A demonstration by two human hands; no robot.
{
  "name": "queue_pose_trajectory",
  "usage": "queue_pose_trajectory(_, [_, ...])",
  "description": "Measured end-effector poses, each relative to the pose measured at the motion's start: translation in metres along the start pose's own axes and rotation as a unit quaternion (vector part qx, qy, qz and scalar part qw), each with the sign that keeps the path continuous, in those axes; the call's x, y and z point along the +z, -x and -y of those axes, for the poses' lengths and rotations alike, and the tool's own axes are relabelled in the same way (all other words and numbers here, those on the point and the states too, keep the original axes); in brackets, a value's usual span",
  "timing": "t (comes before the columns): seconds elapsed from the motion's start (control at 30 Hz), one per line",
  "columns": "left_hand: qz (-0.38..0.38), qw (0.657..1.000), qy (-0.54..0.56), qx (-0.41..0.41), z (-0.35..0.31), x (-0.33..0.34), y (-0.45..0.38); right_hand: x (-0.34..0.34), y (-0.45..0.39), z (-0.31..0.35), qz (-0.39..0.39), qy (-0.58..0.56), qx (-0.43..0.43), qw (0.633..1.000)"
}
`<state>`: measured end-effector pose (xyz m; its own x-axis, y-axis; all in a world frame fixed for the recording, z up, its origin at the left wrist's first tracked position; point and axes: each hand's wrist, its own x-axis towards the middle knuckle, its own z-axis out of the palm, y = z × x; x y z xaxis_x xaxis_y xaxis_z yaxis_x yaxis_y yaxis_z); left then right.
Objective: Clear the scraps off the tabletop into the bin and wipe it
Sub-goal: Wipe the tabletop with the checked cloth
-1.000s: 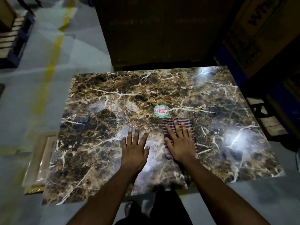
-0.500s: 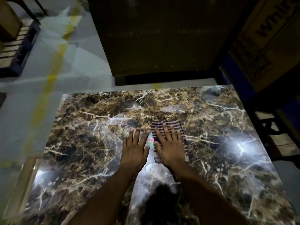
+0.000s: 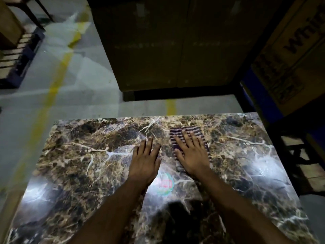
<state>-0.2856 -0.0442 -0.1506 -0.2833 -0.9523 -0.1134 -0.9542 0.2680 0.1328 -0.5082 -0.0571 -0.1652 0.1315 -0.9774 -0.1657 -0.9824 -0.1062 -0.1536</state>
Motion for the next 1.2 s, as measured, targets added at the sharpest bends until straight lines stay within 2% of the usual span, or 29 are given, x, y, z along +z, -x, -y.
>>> queue_pose_trajectory(0.13, [0.005,1.000,-0.002,0.021,-0.007,-0.001,-0.032,-0.017,-0.059,-0.016,-0.024,-0.017,0.081,0.996])
queue_pose_trajectory(0.23, [0.007,1.000,-0.016,0.017,-0.013,-0.003,-0.058,-0.015,-0.072,-0.002,-0.012,-0.006,0.023,1.000])
queue_pose_trajectory(0.3, [0.000,1.000,-0.017,0.010,-0.017,-0.004,-0.069,-0.011,-0.060,-0.015,-0.010,0.010,-0.016,1.000])
queue_pose_trajectory(0.43, [-0.009,1.000,0.001,0.017,-0.030,-0.001,-0.073,-0.022,-0.066,-0.058,-0.021,0.010,0.033,0.999])
queue_pose_trajectory(0.53, [-0.009,1.000,0.007,0.018,-0.039,0.001,-0.071,-0.028,-0.081,-0.042,-0.018,-0.003,0.048,0.999])
queue_pose_trajectory(0.6, [-0.003,1.000,0.011,0.007,-0.044,0.004,-0.065,-0.021,-0.065,-0.025,-0.001,0.002,0.008,1.000])
queue_pose_trajectory(0.7, [-0.008,1.000,0.011,0.004,-0.051,0.011,-0.043,-0.012,-0.018,-0.040,0.013,0.022,-0.024,0.999])
queue_pose_trajectory(0.8, [0.006,1.000,0.013,0.005,-0.055,0.015,-0.017,-0.017,-0.006,-0.065,0.013,0.019,0.023,0.999])
queue_pose_trajectory(0.9, [0.022,1.000,0.008,0.009,-0.060,0.018,0.013,-0.021,0.002,-0.044,0.015,0.002,0.047,0.999])
queue_pose_trajectory(1.03, [0.032,0.999,0.015,0.006,-0.065,0.020,0.045,0.000,0.072,-0.022,0.015,0.008,-0.027,0.999])
queue_pose_trajectory(1.1, [0.041,0.999,0.022,0.006,-0.067,0.021,0.065,0.007,0.106,-0.038,0.021,0.008,-0.011,1.000])
queue_pose_trajectory(1.2, [0.039,0.999,0.024,0.015,-0.074,0.030,0.104,0.006,0.128,-0.047,0.038,0.014,0.059,0.997])
